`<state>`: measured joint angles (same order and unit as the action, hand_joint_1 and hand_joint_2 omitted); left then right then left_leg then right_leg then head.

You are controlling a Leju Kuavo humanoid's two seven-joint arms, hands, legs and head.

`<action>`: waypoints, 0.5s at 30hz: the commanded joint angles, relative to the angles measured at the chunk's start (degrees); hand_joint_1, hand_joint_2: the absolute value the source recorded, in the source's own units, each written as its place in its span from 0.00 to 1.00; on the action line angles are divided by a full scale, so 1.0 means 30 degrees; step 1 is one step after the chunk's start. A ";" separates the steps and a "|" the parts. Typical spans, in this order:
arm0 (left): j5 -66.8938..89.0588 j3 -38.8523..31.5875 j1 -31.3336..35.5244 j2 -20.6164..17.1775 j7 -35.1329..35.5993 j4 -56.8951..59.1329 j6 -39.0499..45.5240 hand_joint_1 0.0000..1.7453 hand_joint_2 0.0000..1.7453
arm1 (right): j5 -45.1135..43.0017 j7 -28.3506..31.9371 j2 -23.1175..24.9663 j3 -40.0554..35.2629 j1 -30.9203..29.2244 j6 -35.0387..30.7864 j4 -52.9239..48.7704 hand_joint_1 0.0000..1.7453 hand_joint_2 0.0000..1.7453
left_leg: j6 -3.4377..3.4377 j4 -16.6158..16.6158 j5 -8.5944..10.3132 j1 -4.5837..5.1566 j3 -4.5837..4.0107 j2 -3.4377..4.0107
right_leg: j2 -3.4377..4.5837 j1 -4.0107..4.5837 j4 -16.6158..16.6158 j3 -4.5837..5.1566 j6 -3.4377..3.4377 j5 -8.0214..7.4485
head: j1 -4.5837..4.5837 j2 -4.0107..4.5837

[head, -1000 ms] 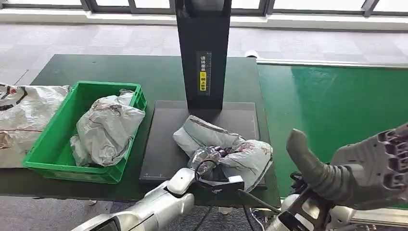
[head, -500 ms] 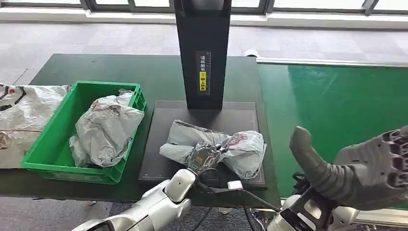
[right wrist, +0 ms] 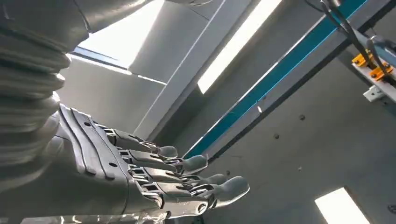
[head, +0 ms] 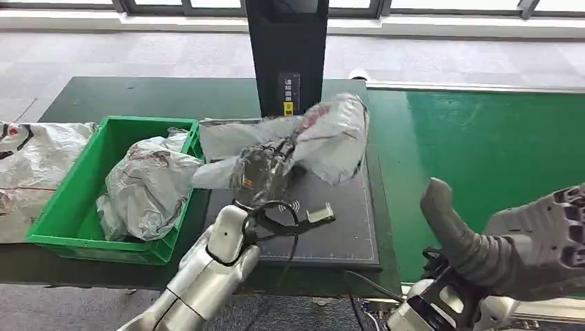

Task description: Moved the parcel from conveyor to table for the left to box.

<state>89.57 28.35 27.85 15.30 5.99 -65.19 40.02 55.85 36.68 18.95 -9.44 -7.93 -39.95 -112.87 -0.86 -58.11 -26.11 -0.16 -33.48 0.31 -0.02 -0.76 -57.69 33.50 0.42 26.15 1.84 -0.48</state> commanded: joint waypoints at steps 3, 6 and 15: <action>0.0143 -0.5042 -0.3198 0.1090 -0.6380 -1.1994 -0.0007 1.00 1.00 | 0.0554 -0.0541 0.0350 0.0939 0.1269 -0.0015 -0.0427 0.00 1.00 | 0.0001 0.0034 -0.0012 -0.0039 0.0020 0.0017 | 0.0009 0.0043 0.0047 -0.0033 -0.0014 0.0004 | 0.0000 0.0000; 0.0143 -0.5947 -0.3497 0.1568 -0.6783 -1.3099 -0.0007 1.00 1.00 | 0.0490 -0.0417 0.0350 0.0919 0.1286 -0.0015 -0.0255 0.00 1.00 | -0.0004 0.0018 -0.0012 -0.0034 -0.0007 0.0017 | 0.0024 0.0024 0.0023 -0.0004 -0.0013 0.0005 | 0.0000 0.0000; -0.0758 -1.3434 -0.2536 0.1048 -0.5555 -0.8529 -0.0007 1.00 1.00 | 0.0155 -0.0166 0.0350 0.0920 0.1517 -0.0015 -0.0121 0.00 1.00 | -0.0015 0.0070 0.0012 -0.0024 0.0037 0.0004 | 0.0002 0.0007 0.0056 -0.0034 -0.0030 -0.0015 | 0.0000 0.0000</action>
<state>89.83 9.85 18.09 19.34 -11.65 -100.50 40.19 56.98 35.52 18.88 -7.67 -6.95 -39.95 -113.98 -0.90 -58.09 -26.14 -0.21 -33.52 0.27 -0.08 -0.76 -57.70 33.52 0.39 26.19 1.84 -0.48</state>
